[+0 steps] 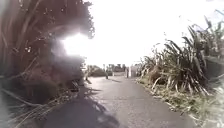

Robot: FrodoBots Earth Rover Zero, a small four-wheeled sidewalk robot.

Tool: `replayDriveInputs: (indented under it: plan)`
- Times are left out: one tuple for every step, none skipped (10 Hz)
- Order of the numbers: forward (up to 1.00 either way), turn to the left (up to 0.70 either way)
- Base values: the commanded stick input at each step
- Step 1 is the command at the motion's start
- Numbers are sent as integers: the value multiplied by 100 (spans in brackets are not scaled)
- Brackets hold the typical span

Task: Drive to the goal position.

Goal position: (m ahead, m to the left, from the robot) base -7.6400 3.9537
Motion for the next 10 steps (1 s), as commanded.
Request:
replayDriveInputs:
  plan:
    - [0, -70]
    - [0, -70]
    - [0, -70]
    - [0, -70]
    - [0, -70]
    - [0, -70]
    - [0, -70]
    - [0, -70]
    - [0, -70]
    - [0, -70]
